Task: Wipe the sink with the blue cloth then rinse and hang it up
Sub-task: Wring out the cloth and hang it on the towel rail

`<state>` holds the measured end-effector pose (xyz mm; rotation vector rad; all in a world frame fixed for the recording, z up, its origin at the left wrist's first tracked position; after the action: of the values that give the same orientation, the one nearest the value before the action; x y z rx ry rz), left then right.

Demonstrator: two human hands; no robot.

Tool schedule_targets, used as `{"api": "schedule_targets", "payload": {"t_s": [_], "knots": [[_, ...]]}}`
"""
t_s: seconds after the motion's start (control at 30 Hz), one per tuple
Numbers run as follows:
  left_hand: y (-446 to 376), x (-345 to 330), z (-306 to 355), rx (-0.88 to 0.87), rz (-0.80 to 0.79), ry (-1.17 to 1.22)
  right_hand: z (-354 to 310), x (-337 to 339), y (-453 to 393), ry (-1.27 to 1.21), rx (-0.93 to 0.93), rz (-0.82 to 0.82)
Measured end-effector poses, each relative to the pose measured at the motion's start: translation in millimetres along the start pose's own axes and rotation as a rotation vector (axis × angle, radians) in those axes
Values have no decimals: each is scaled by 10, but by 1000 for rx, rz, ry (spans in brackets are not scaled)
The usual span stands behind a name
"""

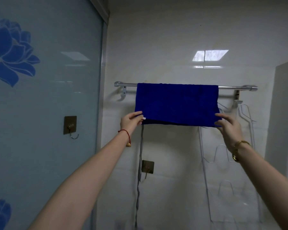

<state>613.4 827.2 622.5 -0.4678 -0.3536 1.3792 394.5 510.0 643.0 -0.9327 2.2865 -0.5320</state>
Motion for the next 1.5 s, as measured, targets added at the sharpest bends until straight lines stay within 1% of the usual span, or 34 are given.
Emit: {"api": "schedule_targets", "payload": {"t_s": [0.07,0.1,0.17,0.23,0.37,0.53,0.6,0.77,1.0,1.1,1.3,1.5], "knots": [[-49,3,-76,-7,34,19,133,21,-31,-116,-42,34],[-93,0,-126,-1,65,35,193,60,-64,-118,-36,71],[-181,1,-238,29,128,36,300,129,-155,-53,-16,129],[-271,-17,-350,60,155,-7,419,155,-249,-10,-25,140],[-430,-134,-468,28,82,-44,533,132,-453,144,32,107],[-573,-226,-580,-18,40,42,566,129,-576,326,212,106],[-572,-241,-601,-46,49,73,596,140,-598,348,264,118],[-536,-179,-637,-84,155,135,744,149,-621,335,338,141],[-518,-206,-651,-158,203,268,881,145,-606,249,384,178],[-541,-186,-622,-211,226,229,880,146,-607,230,413,169],[-513,-109,-426,-398,255,127,836,128,-643,215,430,135],[-439,-41,-376,-431,297,93,810,141,-639,193,418,99]]}}
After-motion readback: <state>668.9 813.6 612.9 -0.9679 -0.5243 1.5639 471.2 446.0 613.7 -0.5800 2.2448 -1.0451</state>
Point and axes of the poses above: each hand's wrist, its own y-axis away from the middle knuckle, its own x-axis out of the back of the hand, z = x × y, the point moved 9 cm from there along -y, towards the middle knuckle, and after that the axes turned 13 degrees about -y, right-handed, at the moved point
